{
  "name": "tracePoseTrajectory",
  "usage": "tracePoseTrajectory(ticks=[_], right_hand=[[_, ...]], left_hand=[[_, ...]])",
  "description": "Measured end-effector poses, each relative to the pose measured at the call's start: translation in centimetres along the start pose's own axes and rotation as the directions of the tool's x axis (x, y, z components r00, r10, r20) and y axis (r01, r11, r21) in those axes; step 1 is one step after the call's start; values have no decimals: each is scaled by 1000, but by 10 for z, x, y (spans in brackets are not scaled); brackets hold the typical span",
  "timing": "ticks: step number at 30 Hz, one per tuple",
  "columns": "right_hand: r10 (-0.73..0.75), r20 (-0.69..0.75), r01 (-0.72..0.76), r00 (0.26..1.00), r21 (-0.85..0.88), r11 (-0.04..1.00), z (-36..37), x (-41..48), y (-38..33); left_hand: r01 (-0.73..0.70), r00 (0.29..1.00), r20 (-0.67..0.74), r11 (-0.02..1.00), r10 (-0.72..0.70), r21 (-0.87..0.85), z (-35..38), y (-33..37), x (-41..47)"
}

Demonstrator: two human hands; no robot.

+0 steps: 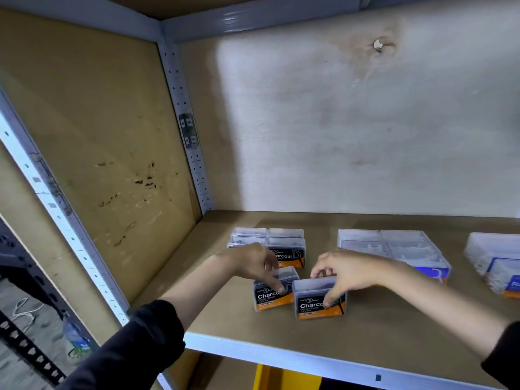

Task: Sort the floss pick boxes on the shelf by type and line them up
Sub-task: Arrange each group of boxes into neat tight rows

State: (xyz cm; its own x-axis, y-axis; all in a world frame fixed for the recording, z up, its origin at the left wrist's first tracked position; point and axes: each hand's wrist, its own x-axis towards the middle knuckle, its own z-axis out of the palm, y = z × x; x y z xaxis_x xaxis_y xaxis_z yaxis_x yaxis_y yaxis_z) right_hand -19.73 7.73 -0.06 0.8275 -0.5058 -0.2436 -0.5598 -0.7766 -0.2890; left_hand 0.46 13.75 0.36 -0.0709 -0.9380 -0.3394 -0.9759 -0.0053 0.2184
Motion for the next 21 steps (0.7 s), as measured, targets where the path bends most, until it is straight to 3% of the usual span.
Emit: tracePoseTrajectory(ticks=[4,14,21], right_hand=[[14,-8,-14,1000,-35,999,9,3,0],[83,-217,-71,973,62,996,4,39,-12],[144,-236,-150,961,-8,989,23,56,-12]], left_hand=[[10,1000,-18,996,-9,84,7,-1,1],[162,981,-127,978,-145,134,4,-57,-10],[126,975,-209,970,-82,206,13,-58,-14]])
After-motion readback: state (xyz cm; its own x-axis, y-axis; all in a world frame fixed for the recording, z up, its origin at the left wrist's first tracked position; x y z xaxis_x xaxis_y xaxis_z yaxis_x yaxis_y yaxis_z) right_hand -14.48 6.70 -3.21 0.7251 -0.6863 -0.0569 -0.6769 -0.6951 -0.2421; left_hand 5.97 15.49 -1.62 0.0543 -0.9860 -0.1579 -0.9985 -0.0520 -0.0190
